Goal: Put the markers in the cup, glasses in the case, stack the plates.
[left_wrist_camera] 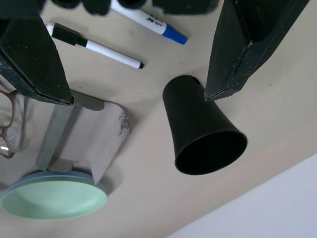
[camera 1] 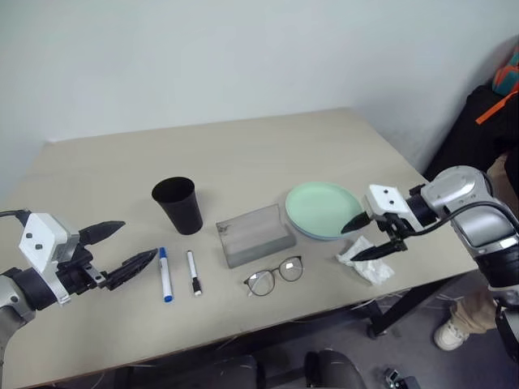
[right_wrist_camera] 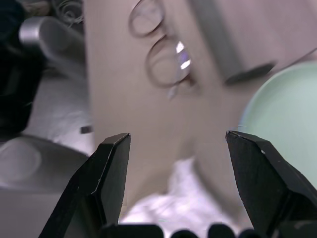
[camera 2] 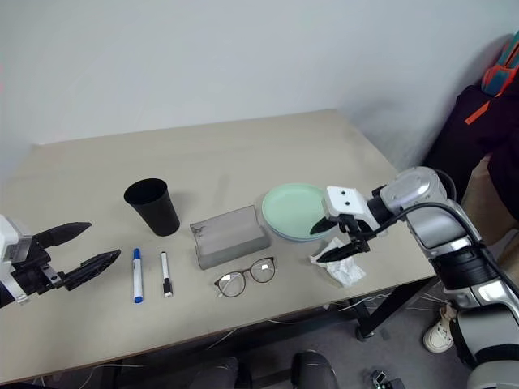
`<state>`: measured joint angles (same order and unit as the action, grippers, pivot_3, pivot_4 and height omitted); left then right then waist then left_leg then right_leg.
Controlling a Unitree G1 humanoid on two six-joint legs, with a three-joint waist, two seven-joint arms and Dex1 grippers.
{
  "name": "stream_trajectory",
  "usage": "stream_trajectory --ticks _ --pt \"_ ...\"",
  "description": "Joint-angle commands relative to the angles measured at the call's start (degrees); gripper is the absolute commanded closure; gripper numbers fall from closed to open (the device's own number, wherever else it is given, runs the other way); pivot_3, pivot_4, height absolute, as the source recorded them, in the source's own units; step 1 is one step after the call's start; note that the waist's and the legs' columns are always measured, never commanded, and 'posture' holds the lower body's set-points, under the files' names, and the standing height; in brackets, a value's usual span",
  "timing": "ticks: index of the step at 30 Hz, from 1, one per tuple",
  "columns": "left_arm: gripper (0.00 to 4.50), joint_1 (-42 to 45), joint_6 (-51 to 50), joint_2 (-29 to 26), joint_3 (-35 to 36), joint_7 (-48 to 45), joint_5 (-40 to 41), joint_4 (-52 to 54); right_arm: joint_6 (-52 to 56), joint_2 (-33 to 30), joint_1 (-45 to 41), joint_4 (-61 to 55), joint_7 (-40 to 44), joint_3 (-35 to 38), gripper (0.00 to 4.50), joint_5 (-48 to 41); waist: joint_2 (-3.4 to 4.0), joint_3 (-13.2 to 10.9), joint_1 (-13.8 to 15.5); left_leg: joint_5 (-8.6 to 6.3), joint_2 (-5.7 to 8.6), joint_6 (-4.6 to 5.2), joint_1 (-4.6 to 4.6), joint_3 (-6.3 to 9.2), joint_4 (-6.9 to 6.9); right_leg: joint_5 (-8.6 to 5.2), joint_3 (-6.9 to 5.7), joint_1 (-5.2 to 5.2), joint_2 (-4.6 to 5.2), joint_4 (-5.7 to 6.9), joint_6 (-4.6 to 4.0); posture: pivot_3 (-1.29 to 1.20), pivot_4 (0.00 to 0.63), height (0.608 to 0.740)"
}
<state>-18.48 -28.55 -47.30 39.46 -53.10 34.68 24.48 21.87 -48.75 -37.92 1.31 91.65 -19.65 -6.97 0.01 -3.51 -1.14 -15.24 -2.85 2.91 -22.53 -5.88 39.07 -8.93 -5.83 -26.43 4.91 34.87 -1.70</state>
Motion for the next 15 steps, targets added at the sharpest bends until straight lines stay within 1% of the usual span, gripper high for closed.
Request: stream_trajectory --ticks 1,3,6,12,15 --pt "0.0 0.4 0.9 -0.3 1.2 0.0 0.5 1.2 0.0 -1.2 2.5 -3.0 -1.5 -1.3 1.18 2.0 0.0 0.0 0.0 0.0 -0.01 0.0 0.0 0.0 0.01 0.0 -0.02 -0.01 0.0 0.0 0.0 0.0 0.0 0.737" --pt "0.0 0.6 0.9 -0.3 1.1 0.0 0.5 1.1 1.8 -0.9 4.4 -3.7 -4.0 -2.6 1.18 3.7 0.0 0.0 0.0 0.0 -0.03 -0.01 0.0 -0.01 0.02 0.0 -0.06 -0.03 0.01 0.01 0.0 0.0 0.0 0.737" --pt "0.0 0.7 0.9 -0.4 1.0 -0.1 0.5 1.0 1.8 0.0 5.7 -2.5 -8.0 -3.9 1.18 6.9 -0.01 0.0 0.0 0.0 -0.05 -0.01 -0.02 0.0 0.04 0.0 -0.12 -0.04 0.01 0.0 0.0 0.0 0.0 0.737" --pt "0.0 0.7 0.8 -0.4 1.0 0.0 0.5 1.0 -0.5 1.4 5.4 1.5 -12.3 -4.8 1.18 10.5 -0.02 0.0 0.0 0.0 -0.07 -0.01 -0.04 -0.01 0.08 0.0 -0.17 -0.03 0.03 -0.05 0.0 0.0 0.0 0.737" --pt "0.0 0.8 0.7 -0.5 1.0 0.1 0.4 1.0 -1.6 1.8 4.8 3.1 -12.7 -4.8 1.18 11.1 -0.03 0.0 0.0 0.0 -0.07 -0.01 -0.04 0.01 0.07 0.0 -0.18 -0.03 0.02 -0.03 0.0 0.0 0.0 0.737"
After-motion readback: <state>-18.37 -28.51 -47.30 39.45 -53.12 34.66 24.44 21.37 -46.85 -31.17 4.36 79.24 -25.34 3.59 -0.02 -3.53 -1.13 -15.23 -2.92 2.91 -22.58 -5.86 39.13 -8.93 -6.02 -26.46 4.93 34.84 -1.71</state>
